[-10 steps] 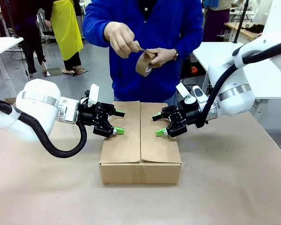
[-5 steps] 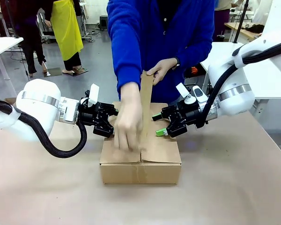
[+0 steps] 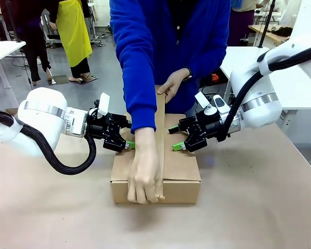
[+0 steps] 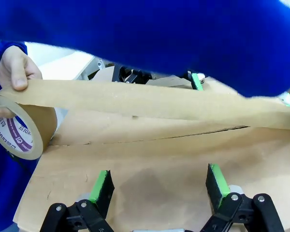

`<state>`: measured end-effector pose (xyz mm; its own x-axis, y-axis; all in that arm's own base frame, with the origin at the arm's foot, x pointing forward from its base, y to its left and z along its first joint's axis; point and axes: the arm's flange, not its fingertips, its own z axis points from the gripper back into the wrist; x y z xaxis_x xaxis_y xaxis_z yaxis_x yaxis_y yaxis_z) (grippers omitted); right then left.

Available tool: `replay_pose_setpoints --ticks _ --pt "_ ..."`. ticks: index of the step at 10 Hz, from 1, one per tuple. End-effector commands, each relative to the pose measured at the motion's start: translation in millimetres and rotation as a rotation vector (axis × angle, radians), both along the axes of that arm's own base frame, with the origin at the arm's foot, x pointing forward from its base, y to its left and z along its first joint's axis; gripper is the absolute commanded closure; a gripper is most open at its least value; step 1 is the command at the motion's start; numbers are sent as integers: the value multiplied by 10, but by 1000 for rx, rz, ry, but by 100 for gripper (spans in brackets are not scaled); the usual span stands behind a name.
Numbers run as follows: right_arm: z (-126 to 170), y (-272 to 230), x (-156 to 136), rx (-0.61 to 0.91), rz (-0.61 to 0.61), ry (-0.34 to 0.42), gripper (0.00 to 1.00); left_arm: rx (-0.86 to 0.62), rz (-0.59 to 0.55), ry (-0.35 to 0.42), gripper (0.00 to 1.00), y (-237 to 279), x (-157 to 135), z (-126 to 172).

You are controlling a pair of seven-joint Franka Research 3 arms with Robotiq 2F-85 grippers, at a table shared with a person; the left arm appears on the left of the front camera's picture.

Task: Pack the gift set into the box.
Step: Press and hold the closed box until the human finishes sealing it.

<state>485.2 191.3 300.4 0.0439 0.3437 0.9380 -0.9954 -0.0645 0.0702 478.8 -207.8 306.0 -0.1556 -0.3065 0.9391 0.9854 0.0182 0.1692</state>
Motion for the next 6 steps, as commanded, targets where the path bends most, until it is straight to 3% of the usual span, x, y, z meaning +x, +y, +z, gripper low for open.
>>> replay_pose_setpoints --ticks 1,6 --pt "-12 -10 -1 5 4 -14 0 -5 -10 -15 0 2 -13 -3" --pt "-12 -10 -1 5 4 -14 0 -5 -10 -15 0 2 -13 -3"
